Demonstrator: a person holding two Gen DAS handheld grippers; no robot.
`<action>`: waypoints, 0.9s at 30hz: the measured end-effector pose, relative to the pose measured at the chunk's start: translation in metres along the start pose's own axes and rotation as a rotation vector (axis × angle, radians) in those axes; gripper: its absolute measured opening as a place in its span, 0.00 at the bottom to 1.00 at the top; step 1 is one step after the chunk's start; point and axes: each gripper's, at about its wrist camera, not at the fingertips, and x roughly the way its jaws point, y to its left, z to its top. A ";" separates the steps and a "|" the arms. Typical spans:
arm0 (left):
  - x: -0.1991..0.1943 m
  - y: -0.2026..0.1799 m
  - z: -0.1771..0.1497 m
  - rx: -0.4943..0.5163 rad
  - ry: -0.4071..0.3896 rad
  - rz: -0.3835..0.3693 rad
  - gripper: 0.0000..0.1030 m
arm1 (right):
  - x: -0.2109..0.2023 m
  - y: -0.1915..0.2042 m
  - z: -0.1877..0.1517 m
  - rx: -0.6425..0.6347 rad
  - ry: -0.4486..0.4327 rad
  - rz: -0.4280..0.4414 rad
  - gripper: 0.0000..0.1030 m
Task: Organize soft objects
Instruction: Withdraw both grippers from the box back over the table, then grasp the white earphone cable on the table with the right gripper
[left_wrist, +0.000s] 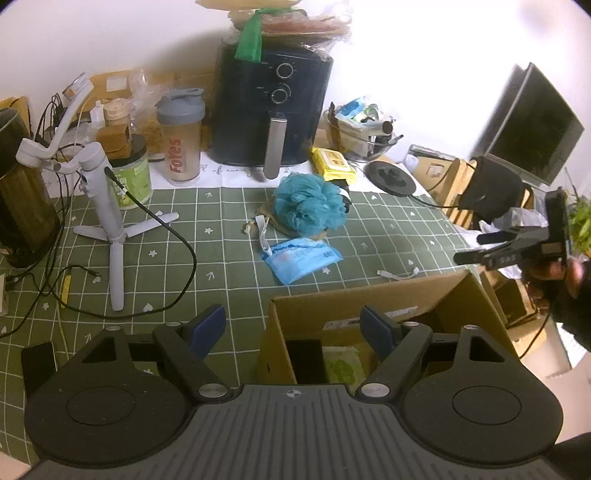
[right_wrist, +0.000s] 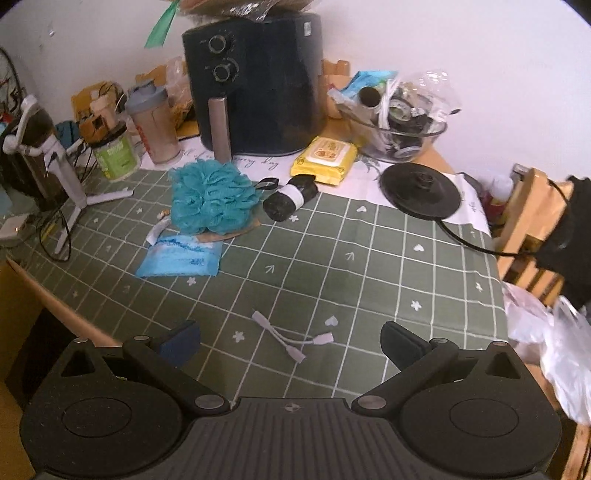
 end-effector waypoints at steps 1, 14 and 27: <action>0.001 0.000 0.000 -0.003 0.001 0.002 0.78 | 0.006 0.000 0.000 -0.014 0.008 0.005 1.00; 0.009 0.002 0.011 -0.032 0.014 0.046 0.78 | 0.051 -0.022 0.015 0.035 0.011 0.226 0.92; 0.034 0.003 0.006 -0.036 0.086 0.055 0.78 | 0.109 -0.017 0.006 -0.120 0.083 0.087 0.87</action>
